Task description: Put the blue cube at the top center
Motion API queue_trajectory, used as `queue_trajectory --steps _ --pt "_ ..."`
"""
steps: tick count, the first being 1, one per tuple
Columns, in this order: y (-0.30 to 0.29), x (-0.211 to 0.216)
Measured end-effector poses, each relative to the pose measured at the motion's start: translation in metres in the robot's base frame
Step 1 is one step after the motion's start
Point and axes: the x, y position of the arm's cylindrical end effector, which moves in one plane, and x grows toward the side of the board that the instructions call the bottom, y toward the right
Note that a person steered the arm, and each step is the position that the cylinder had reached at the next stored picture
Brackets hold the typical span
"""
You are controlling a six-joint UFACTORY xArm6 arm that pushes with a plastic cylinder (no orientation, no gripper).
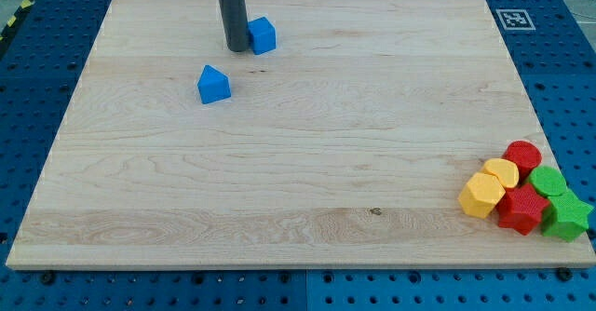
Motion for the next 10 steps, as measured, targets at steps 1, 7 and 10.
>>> queue_trajectory --steps 1,7,10 --pt "0.013 0.000" --pt "0.065 -0.022" --pt "0.127 -0.016"
